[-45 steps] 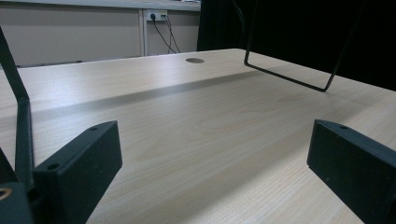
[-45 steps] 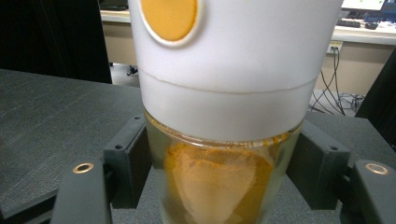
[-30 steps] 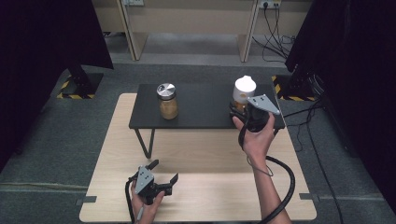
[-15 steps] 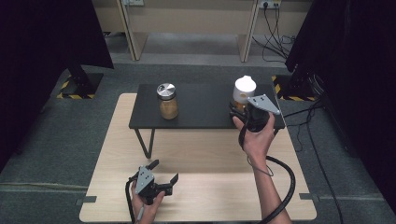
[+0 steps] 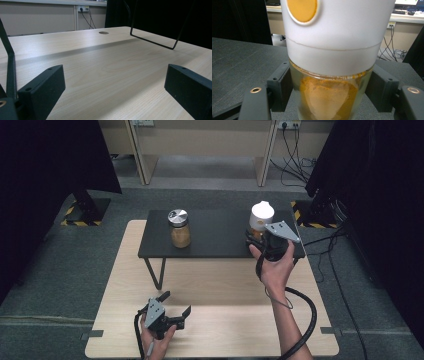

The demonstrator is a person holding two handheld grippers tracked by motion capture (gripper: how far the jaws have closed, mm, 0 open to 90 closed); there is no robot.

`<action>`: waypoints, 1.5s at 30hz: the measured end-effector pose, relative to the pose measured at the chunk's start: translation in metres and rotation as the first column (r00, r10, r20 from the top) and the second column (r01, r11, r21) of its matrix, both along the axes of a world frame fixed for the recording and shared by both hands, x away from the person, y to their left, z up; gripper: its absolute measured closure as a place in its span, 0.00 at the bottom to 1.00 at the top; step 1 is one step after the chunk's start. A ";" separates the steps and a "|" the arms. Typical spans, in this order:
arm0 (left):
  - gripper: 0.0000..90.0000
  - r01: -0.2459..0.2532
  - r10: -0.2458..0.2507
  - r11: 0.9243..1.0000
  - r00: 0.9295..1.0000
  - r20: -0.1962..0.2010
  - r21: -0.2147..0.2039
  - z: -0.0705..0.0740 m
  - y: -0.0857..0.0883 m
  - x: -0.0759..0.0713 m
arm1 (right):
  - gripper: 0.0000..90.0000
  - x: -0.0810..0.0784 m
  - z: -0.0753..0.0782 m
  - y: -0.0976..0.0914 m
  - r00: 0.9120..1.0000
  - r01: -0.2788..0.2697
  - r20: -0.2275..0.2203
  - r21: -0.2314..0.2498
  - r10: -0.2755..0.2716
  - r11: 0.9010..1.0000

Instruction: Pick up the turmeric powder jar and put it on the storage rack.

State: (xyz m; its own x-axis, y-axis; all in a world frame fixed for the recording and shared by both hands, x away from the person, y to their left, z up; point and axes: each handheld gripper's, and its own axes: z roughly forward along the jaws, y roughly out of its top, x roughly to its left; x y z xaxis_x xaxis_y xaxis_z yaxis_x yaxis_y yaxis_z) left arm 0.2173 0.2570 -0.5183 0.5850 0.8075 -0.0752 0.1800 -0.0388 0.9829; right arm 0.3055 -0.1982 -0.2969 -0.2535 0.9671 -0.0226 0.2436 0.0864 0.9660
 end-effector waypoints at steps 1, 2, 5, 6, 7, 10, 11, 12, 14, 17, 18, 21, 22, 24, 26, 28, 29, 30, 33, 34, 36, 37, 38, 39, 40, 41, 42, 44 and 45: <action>0.03 0.000 0.000 1.000 1.000 0.000 0.000 0.000 0.000 0.000 | 0.34 0.000 0.000 0.000 1.000 0.000 0.000 0.000 0.000 1.000; 0.03 0.000 0.000 1.000 1.000 -0.001 0.000 0.000 0.000 0.000 | 0.34 0.000 0.000 0.000 1.000 0.000 0.000 0.000 0.000 1.000; 0.03 0.000 0.000 1.000 1.000 -0.001 0.000 0.000 0.000 0.000 | 0.34 0.000 -0.001 0.000 1.000 0.001 0.003 0.001 -0.001 1.000; 0.03 0.000 0.000 1.000 1.000 0.000 0.000 0.000 0.000 0.000 | 0.34 0.000 -0.001 0.000 1.000 0.000 0.004 0.002 0.000 1.000; 0.03 0.000 0.000 1.000 1.000 0.000 0.000 0.000 0.000 0.000 | 0.34 0.000 -0.001 0.000 1.000 0.000 0.004 0.002 0.000 1.000; 0.03 0.000 0.000 1.000 1.000 0.000 0.000 0.000 0.000 0.000 | 0.34 0.000 -0.001 0.000 1.000 -0.001 0.003 0.003 0.001 1.000; 0.03 -0.001 0.001 1.000 1.000 0.000 0.000 0.000 0.000 0.000 | 0.34 0.000 -0.001 0.000 1.000 -0.001 0.003 0.002 0.001 1.000; 0.03 -0.001 0.001 1.000 1.000 0.001 0.000 0.000 0.000 0.000 | 0.34 0.000 -0.001 0.000 1.000 -0.001 0.004 0.003 0.000 1.000; 0.03 -0.001 0.001 1.000 1.000 0.001 0.001 0.000 0.000 0.000 | 0.34 0.000 -0.001 0.000 1.000 0.001 0.005 0.002 -0.001 1.000; 0.03 -0.002 0.002 1.000 1.000 0.001 0.000 0.000 0.000 0.000 | 0.34 0.000 -0.001 0.001 1.000 0.002 0.006 0.000 -0.002 1.000; 0.03 -0.001 0.001 1.000 1.000 0.001 0.000 0.000 0.000 0.000 | 0.34 0.000 -0.001 0.001 1.000 0.002 0.006 0.000 -0.002 1.000; 0.03 -0.001 0.001 1.000 1.000 0.002 0.000 0.000 0.000 0.000 | 0.33 -0.001 -0.002 0.001 1.000 0.001 0.008 -0.002 -0.001 1.000; 0.03 -0.001 0.001 1.000 1.000 0.002 0.001 0.000 0.000 0.000 | 0.32 -0.001 -0.002 0.001 1.000 0.000 0.009 -0.003 0.000 1.000; 0.03 -0.001 0.001 1.000 1.000 0.002 0.001 0.000 0.000 0.000 | 0.28 -0.001 -0.003 0.001 1.000 -0.001 0.016 -0.005 0.002 1.000; 0.03 -0.002 0.002 1.000 1.000 0.003 0.001 0.000 0.000 0.000 | 0.22 -0.003 -0.004 0.004 0.999 0.003 0.034 -0.011 -0.002 1.000; 0.03 -0.002 0.002 1.000 1.000 0.003 0.002 0.000 -0.001 -0.001 | 0.13 -0.005 -0.005 0.008 0.999 0.021 0.050 -0.010 -0.020 1.000; 0.03 -0.002 0.002 1.000 1.000 0.004 0.001 0.000 -0.001 -0.001 | 0.10 -0.006 -0.005 0.010 0.998 0.030 0.055 -0.008 -0.029 1.000; 0.03 -0.001 0.001 1.000 1.000 0.003 0.001 0.000 0.000 -0.001 | 0.07 -0.007 -0.005 0.011 0.998 0.032 0.060 -0.004 -0.032 0.999; 0.03 -0.001 0.001 1.000 1.000 0.003 0.001 0.000 -0.001 -0.001 | 0.04 -0.008 -0.006 0.013 0.997 0.040 0.065 -0.001 -0.039 0.999; 0.03 -0.001 0.001 1.000 1.000 0.003 0.001 0.000 -0.001 -0.001 | 0.04 -0.008 -0.007 0.012 0.997 0.036 0.065 0.001 -0.036 0.999; 0.03 -0.001 0.001 1.000 1.000 0.004 0.002 0.000 -0.001 -0.001 | 0.03 -0.008 -0.007 0.011 0.998 0.032 0.061 0.006 -0.032 0.999; 0.03 -0.001 0.001 1.000 1.000 0.004 0.002 0.000 -0.001 -0.001 | 0.03 -0.009 -0.008 0.011 0.997 0.033 0.063 0.011 -0.034 0.999; 0.03 -0.001 0.001 1.000 1.000 0.004 0.001 0.000 -0.001 -0.001 | 0.03 -0.009 -0.009 0.011 0.997 0.032 0.064 0.013 -0.033 0.999; 0.03 0.000 0.000 1.000 1.000 0.004 0.001 0.000 -0.001 -0.001 | 0.03 -0.009 -0.010 0.010 0.998 0.029 0.063 0.015 -0.030 0.999; 0.03 0.000 0.000 1.000 1.000 0.004 0.001 0.000 -0.001 -0.001 | 0.03 -0.010 -0.010 0.010 0.998 0.028 0.064 0.018 -0.030 0.999; 0.03 -0.001 0.001 1.000 1.000 0.004 0.001 0.000 -0.001 -0.001 | 0.03 -0.010 -0.010 0.010 0.998 0.028 0.063 0.019 -0.029 0.999; 0.03 0.000 0.000 1.000 1.000 0.004 0.000 0.000 -0.001 -0.001 | 0.03 -0.011 -0.011 0.009 0.998 0.027 0.063 0.022 -0.028 0.999; 0.03 0.000 0.000 1.000 1.000 0.004 0.001 0.000 -0.001 -0.001 | 0.03 -0.012 -0.012 0.008 0.997 0.024 0.066 0.027 -0.025 0.999; 0.03 0.000 0.000 1.000 1.000 0.004 0.001 0.000 -0.001 -0.001 | 0.02 -0.013 -0.012 0.008 0.997 0.023 0.067 0.027 -0.025 0.999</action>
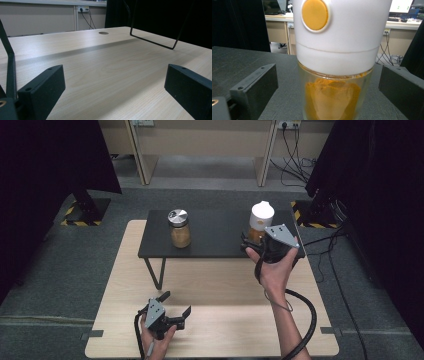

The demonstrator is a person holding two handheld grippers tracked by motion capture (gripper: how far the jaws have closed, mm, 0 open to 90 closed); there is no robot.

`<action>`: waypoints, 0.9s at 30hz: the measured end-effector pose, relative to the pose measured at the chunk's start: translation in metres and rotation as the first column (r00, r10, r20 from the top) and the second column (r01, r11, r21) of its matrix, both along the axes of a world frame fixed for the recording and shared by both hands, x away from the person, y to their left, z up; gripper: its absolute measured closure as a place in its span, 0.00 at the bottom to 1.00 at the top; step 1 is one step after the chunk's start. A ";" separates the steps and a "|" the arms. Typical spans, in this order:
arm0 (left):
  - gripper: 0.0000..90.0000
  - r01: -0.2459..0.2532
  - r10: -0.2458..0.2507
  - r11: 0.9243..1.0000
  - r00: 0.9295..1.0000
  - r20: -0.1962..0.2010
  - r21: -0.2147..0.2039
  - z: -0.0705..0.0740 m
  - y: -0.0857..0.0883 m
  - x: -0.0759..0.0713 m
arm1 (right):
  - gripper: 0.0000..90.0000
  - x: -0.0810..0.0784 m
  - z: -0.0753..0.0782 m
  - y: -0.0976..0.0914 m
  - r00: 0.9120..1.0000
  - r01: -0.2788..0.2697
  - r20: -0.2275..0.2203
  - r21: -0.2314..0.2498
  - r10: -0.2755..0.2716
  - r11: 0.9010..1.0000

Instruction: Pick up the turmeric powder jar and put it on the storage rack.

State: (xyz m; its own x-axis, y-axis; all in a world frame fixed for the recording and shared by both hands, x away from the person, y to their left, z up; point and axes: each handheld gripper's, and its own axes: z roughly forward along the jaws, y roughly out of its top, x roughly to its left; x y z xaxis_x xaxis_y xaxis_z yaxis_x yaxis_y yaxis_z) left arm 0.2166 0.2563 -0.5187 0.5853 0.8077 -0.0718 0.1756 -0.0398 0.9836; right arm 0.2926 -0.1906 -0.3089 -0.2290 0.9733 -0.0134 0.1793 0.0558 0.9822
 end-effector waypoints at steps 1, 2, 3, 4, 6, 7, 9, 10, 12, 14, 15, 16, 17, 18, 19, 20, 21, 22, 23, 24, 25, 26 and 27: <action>0.03 0.000 0.000 1.000 1.000 0.001 0.000 0.000 0.000 0.000 | 0.02 -0.001 -0.001 0.000 1.000 0.000 0.003 0.002 0.000 1.000; 0.03 0.001 -0.001 1.000 1.000 0.001 0.000 0.000 0.000 0.000 | 0.02 -0.002 -0.001 -0.001 1.000 -0.003 0.004 0.002 0.003 1.000; 0.03 0.001 -0.001 1.000 1.000 0.002 0.000 0.000 0.000 0.000 | 0.02 -0.002 -0.001 -0.002 1.000 -0.007 0.005 0.003 0.007 1.000; 0.03 0.001 -0.001 1.000 1.000 0.002 0.002 0.000 -0.001 0.000 | 0.02 -0.002 -0.002 -0.002 1.000 -0.008 0.007 0.005 0.008 1.000; 0.03 0.002 -0.002 1.000 1.000 0.002 0.001 0.000 0.000 0.000 | 0.02 -0.004 -0.002 -0.003 1.000 -0.009 0.011 0.005 0.009 1.000; 0.03 0.002 -0.002 1.000 1.000 0.002 0.001 0.000 0.000 0.000 | 0.02 -0.004 -0.002 -0.003 1.000 -0.010 0.012 0.004 0.010 1.000; 0.03 0.002 -0.002 1.000 1.000 0.002 0.000 0.000 0.000 0.000 | 0.02 -0.006 -0.002 -0.003 1.000 -0.012 0.016 0.002 0.012 1.000; 0.03 0.002 -0.002 1.000 1.000 0.002 -0.001 0.000 0.000 0.000 | 0.02 -0.007 -0.002 -0.004 1.000 -0.013 0.020 0.002 0.013 1.000; 0.03 0.002 -0.002 1.000 1.000 0.003 0.000 0.000 0.000 0.000 | 0.02 -0.009 -0.002 -0.004 1.000 -0.015 0.025 0.003 0.014 1.000; 0.03 0.002 -0.002 1.000 1.000 0.003 0.000 0.000 0.000 0.000 | 0.02 -0.010 -0.002 -0.005 0.999 -0.017 0.028 0.000 0.017 1.000; 0.03 0.002 -0.002 1.000 1.000 0.003 0.000 0.000 0.000 -0.001 | 0.02 -0.011 -0.002 -0.005 0.999 -0.017 0.029 0.002 0.017 1.000; 0.03 0.002 -0.002 1.000 1.000 0.003 0.000 0.000 0.000 -0.001 | 0.02 -0.012 -0.002 -0.006 0.999 -0.017 0.028 0.004 0.017 1.000; 0.03 0.002 -0.002 1.000 1.000 0.003 0.000 0.000 0.000 -0.001 | 0.02 -0.012 -0.002 -0.006 0.999 -0.018 0.029 0.004 0.018 1.000; 0.03 0.002 -0.002 1.000 1.000 0.003 0.000 0.000 0.000 -0.001 | 0.02 -0.013 -0.002 -0.007 0.999 -0.018 0.028 0.006 0.018 1.000; 0.03 0.002 -0.002 1.000 1.000 0.003 0.000 0.000 0.000 0.000 | 0.02 -0.014 -0.003 -0.008 0.999 -0.019 0.029 0.007 0.019 1.000; 0.03 0.002 -0.002 1.000 1.000 0.003 0.000 0.000 0.000 0.000 | 0.02 -0.014 -0.003 -0.008 0.999 -0.019 0.031 0.007 0.019 1.000; 0.03 0.002 -0.002 1.000 1.000 0.003 0.000 0.000 0.000 0.000 | 0.02 -0.015 -0.003 -0.009 0.999 -0.022 0.032 0.005 0.021 1.000; 0.03 0.002 -0.002 1.000 1.000 0.003 -0.001 0.000 0.000 0.000 | 0.02 -0.016 -0.004 -0.009 0.999 -0.022 0.034 0.006 0.022 1.000; 0.03 0.002 -0.002 1.000 1.000 0.003 -0.001 0.000 0.000 -0.001 | 0.02 -0.016 -0.004 -0.010 0.999 -0.023 0.035 0.006 0.023 1.000; 0.03 0.002 -0.002 1.000 1.000 0.004 -0.004 -0.001 -0.001 -0.001 | 0.02 -0.017 -0.004 -0.010 0.999 -0.024 0.037 0.006 0.024 1.000; 0.03 0.001 -0.001 1.000 1.000 0.005 -0.005 -0.001 -0.001 -0.001 | 0.02 -0.018 -0.004 -0.011 0.999 -0.027 0.036 0.007 0.027 1.000; 0.03 0.002 -0.002 1.000 1.000 0.005 -0.005 -0.001 -0.001 -0.001 | 0.02 -0.019 -0.005 -0.012 0.999 -0.030 0.040 0.007 0.029 1.000; 0.03 0.002 -0.002 1.000 1.000 0.005 -0.005 -0.001 0.000 -0.001 | 0.02 -0.020 -0.006 -0.012 0.999 -0.030 0.042 0.010 0.030 0.999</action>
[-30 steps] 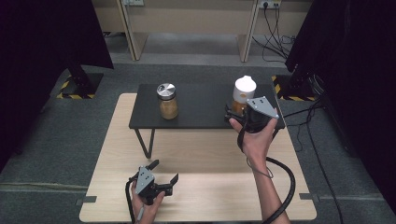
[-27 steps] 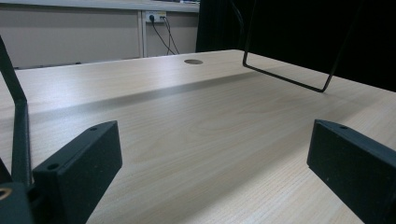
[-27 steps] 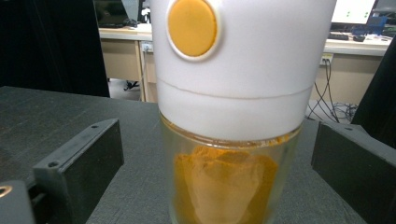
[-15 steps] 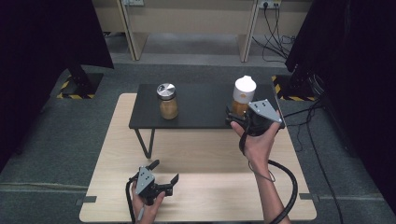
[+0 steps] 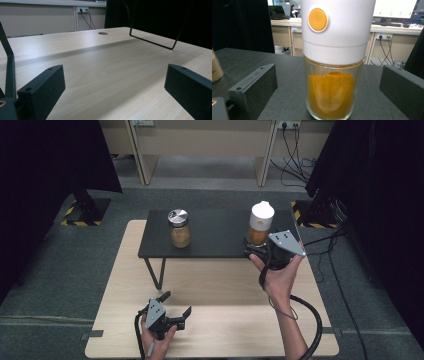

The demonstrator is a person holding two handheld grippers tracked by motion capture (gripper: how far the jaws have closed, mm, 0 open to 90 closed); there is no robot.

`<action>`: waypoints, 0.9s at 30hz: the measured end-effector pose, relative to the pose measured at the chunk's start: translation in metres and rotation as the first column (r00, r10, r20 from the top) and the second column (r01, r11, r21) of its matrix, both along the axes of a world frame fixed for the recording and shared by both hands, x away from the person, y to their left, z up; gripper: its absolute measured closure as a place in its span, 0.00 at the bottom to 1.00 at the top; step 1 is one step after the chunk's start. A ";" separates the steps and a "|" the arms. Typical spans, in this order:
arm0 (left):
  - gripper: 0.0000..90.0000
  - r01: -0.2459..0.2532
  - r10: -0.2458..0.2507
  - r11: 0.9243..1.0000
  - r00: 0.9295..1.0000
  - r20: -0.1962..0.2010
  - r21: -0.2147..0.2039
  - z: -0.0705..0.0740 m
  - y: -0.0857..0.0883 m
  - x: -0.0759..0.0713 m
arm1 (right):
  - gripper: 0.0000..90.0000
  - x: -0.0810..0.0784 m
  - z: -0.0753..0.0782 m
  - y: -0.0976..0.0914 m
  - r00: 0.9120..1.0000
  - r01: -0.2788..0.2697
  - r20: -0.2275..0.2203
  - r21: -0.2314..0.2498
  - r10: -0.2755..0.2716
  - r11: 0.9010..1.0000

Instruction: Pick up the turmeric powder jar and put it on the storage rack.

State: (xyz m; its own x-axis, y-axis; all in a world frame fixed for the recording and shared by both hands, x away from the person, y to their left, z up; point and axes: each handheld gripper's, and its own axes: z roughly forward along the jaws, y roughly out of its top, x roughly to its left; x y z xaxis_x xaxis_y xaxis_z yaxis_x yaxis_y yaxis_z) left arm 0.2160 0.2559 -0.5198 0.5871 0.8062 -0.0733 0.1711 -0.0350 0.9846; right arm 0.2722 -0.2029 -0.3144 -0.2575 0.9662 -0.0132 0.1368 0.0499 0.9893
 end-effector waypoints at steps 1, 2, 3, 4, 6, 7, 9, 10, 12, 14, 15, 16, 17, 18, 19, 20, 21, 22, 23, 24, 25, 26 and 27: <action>0.03 0.000 0.000 1.000 1.000 0.000 0.000 0.000 0.000 0.000 | 0.02 -0.001 -0.001 -0.001 1.000 -0.001 0.003 0.001 0.001 1.000; 0.03 0.001 -0.001 1.000 1.000 -0.001 0.003 0.000 0.000 0.000 | 0.02 -0.002 -0.001 -0.002 1.000 0.001 0.007 0.001 -0.001 1.000; 0.03 0.001 -0.001 1.000 1.000 -0.002 0.004 0.001 0.000 0.000 | 0.02 -0.004 -0.002 -0.002 1.000 0.002 0.007 0.003 -0.002 1.000; 0.03 0.001 -0.001 1.000 1.000 -0.002 0.005 0.001 0.000 0.000 | 0.02 -0.004 -0.002 -0.003 1.000 0.002 0.007 0.002 -0.002 1.000; 0.03 0.000 0.000 1.000 1.000 -0.001 0.002 0.000 0.000 0.000 | 0.02 -0.006 -0.002 -0.005 1.000 0.000 0.008 0.004 0.000 1.000; 0.03 0.001 -0.001 1.000 1.000 -0.001 0.001 0.000 0.000 0.000 | 0.02 -0.007 -0.003 -0.006 1.000 0.000 0.009 0.004 0.000 1.000; 0.03 0.001 -0.001 1.000 1.000 -0.002 0.001 0.000 0.000 0.000 | 0.02 -0.008 -0.003 -0.007 1.000 -0.001 0.011 0.004 0.001 1.000; 0.03 0.002 -0.002 1.000 1.000 -0.001 0.001 0.000 0.000 0.000 | 0.02 -0.009 -0.004 -0.007 1.000 -0.003 0.010 0.004 0.002 1.000; 0.03 0.002 -0.002 1.000 1.000 0.000 0.002 0.000 0.000 0.000 | 0.02 -0.010 -0.005 -0.007 1.000 -0.004 0.010 0.006 0.004 1.000; 0.03 0.002 -0.002 1.000 1.000 0.000 0.001 0.000 0.000 0.000 | 0.02 -0.011 -0.006 -0.008 1.000 -0.007 0.012 0.002 0.007 1.000; 0.03 0.002 -0.002 1.000 1.000 0.000 0.000 0.000 0.000 0.000 | 0.02 -0.011 -0.006 -0.008 1.000 -0.007 0.012 0.003 0.007 1.000; 0.03 0.002 -0.002 1.000 1.000 -0.001 -0.001 0.000 0.000 0.000 | 0.02 -0.012 -0.007 -0.008 1.000 -0.009 0.012 0.002 0.009 1.000; 0.03 0.002 -0.002 1.000 1.000 -0.001 -0.002 0.000 0.000 0.000 | 0.02 -0.012 -0.008 -0.008 1.000 -0.010 0.013 0.002 0.010 1.000; 0.03 0.003 -0.003 1.000 1.000 -0.001 -0.001 0.000 0.000 0.000 | 0.02 -0.013 -0.008 -0.008 1.000 -0.012 0.012 0.003 0.011 1.000; 0.03 0.003 -0.003 1.000 1.000 -0.001 0.000 0.000 0.000 0.000 | 0.02 -0.014 -0.009 -0.009 1.000 -0.011 0.013 0.004 0.011 1.000; 0.03 0.003 -0.003 1.000 1.000 -0.001 0.000 0.000 0.000 0.000 | 0.02 -0.014 -0.010 -0.009 1.000 -0.012 0.012 0.003 0.012 1.000; 0.03 0.003 -0.003 1.000 1.000 0.000 0.000 0.000 0.000 0.000 | 0.02 -0.015 -0.011 -0.009 1.000 -0.013 0.013 0.005 0.013 1.000; 0.03 0.003 -0.003 1.000 1.000 0.000 0.000 0.000 0.000 0.000 | 0.02 -0.016 -0.011 -0.010 1.000 -0.013 0.012 0.006 0.013 1.000; 0.03 0.003 -0.003 1.000 1.000 0.000 0.000 0.000 0.000 0.000 | 0.02 -0.016 -0.012 -0.010 1.000 -0.013 0.012 0.005 0.013 1.000; 0.03 0.003 -0.003 1.000 1.000 0.000 0.000 0.000 0.000 0.000 | 0.02 -0.017 -0.013 -0.010 1.000 -0.013 0.013 0.006 0.013 1.000; 0.03 0.003 -0.003 1.000 1.000 0.000 0.000 0.000 0.000 0.000 | 0.02 -0.018 -0.014 -0.011 1.000 -0.014 0.013 0.005 0.014 1.000; 0.03 0.003 -0.003 1.000 1.000 0.000 0.000 0.000 0.000 0.000 | 0.02 -0.019 -0.014 -0.011 1.000 -0.013 0.014 0.006 0.013 1.000; 0.03 0.003 -0.003 1.000 1.000 0.000 0.001 0.000 0.000 0.000 | 0.02 -0.020 -0.015 -0.011 1.000 -0.014 0.015 0.006 0.014 1.000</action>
State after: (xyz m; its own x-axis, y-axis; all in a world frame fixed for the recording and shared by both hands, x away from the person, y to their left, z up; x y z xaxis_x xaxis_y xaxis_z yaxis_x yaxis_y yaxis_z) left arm 0.2162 0.2558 -0.5198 0.5895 0.8045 -0.0724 0.1706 -0.0364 0.9847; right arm 0.2523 -0.2143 -0.3297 -0.2705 0.9627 -0.0113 0.1214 0.0457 0.9916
